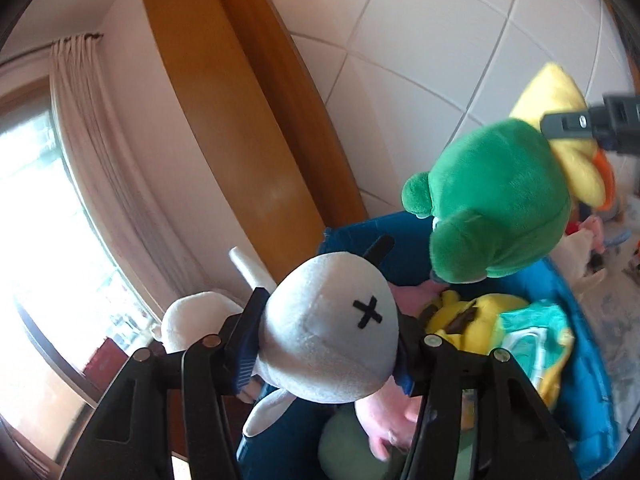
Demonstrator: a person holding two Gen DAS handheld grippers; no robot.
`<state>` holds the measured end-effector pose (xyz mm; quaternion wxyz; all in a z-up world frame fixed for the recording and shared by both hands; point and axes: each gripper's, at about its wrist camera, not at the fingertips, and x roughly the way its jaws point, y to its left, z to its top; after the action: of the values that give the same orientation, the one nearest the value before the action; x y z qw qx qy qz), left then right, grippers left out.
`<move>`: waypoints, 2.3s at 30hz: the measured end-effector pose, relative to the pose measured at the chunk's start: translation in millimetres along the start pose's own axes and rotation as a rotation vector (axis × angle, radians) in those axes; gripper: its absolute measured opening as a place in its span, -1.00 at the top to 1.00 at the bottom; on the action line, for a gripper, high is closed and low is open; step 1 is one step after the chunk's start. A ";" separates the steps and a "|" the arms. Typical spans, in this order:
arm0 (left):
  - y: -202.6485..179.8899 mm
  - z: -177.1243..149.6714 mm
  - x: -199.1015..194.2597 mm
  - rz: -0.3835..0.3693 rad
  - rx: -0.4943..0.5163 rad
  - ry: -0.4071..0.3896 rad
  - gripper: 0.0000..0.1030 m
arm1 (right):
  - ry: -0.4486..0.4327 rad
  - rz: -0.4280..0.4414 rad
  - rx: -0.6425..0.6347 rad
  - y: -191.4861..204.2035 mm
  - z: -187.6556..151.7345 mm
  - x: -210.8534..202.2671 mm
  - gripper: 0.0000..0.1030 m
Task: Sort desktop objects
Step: 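Lift both plush toys and carry them over the blue crate, then open both grippers to drop the plush toys into the blue crate, then withdraw both grippers and move toward the green frog and pink pig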
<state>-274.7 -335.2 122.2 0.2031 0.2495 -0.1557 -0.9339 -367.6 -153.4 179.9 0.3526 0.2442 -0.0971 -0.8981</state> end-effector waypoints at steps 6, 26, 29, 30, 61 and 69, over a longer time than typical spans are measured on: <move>-6.6 8.1 13.1 -0.011 -0.017 0.007 -0.10 | 0.052 -0.037 -0.019 2.7 4.6 35.2 -0.09; -1.0 -17.5 -5.7 0.050 -0.024 -0.173 -0.99 | 0.029 -0.054 -0.022 5.4 0.4 1.6 -0.37; 3.0 -18.5 -22.4 0.045 -0.051 -0.202 -0.99 | -0.021 -0.059 -0.029 9.4 -16.7 -31.6 -0.46; 3.6 -19.3 -28.7 0.042 -0.064 -0.218 -1.00 | -0.038 -0.065 -0.032 10.7 -23.7 -42.2 -0.50; -86.7 -131.6 -215.8 0.151 -0.242 -0.183 -1.00 | 0.006 -0.302 -0.183 -27.4 -213.1 -222.3 -0.69; -149.0 -172.7 -264.1 0.054 -0.223 -0.134 -1.00 | 0.051 -0.369 -0.150 -68.7 -251.5 -282.6 -0.69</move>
<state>-18.8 -117.7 27.3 0.2437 0.1582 -0.0708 -0.9542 -101.7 88.8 43.9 0.2018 0.2536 0.0254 -0.9457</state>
